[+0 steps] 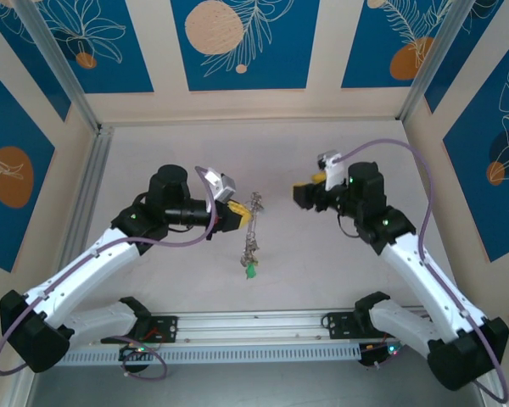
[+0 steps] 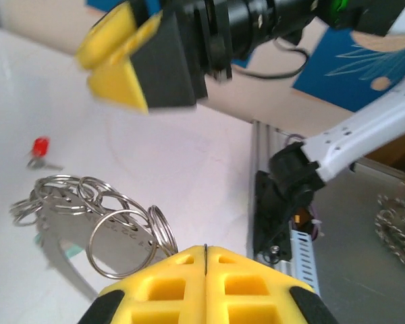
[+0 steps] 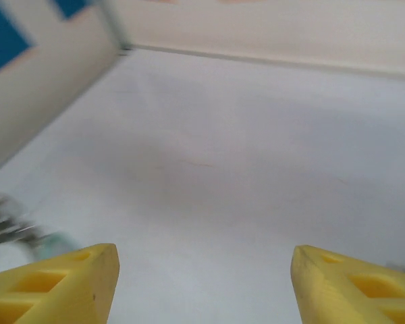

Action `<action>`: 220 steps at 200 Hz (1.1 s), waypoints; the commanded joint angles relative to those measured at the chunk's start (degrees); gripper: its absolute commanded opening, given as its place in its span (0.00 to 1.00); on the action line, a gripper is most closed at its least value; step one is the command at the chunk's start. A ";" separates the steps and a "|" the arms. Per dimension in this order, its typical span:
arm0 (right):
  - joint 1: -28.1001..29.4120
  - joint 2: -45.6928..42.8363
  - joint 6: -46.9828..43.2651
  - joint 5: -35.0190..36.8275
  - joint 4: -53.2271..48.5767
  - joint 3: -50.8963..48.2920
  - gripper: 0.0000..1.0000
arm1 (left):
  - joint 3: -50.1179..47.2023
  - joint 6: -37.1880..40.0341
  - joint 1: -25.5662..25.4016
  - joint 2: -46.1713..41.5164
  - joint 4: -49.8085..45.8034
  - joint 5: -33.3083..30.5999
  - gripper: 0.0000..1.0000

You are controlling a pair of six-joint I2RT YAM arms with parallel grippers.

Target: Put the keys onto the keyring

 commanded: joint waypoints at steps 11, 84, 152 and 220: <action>-6.58 11.45 1.56 5.00 -7.18 6.81 0.66 | -3.46 -6.14 1.42 -2.93 7.31 -2.41 0.00; -14.22 49.09 -7.66 4.97 -21.83 34.10 0.65 | -7.22 -12.75 1.67 -7.43 14.54 1.14 0.00; -17.22 61.57 -8.33 -4.57 -24.43 41.25 0.70 | -8.44 -15.71 1.69 -7.75 19.16 3.33 0.00; -16.95 66.40 -8.38 -7.13 -25.05 42.87 0.70 | -9.07 -17.81 2.21 -7.04 22.48 4.46 0.00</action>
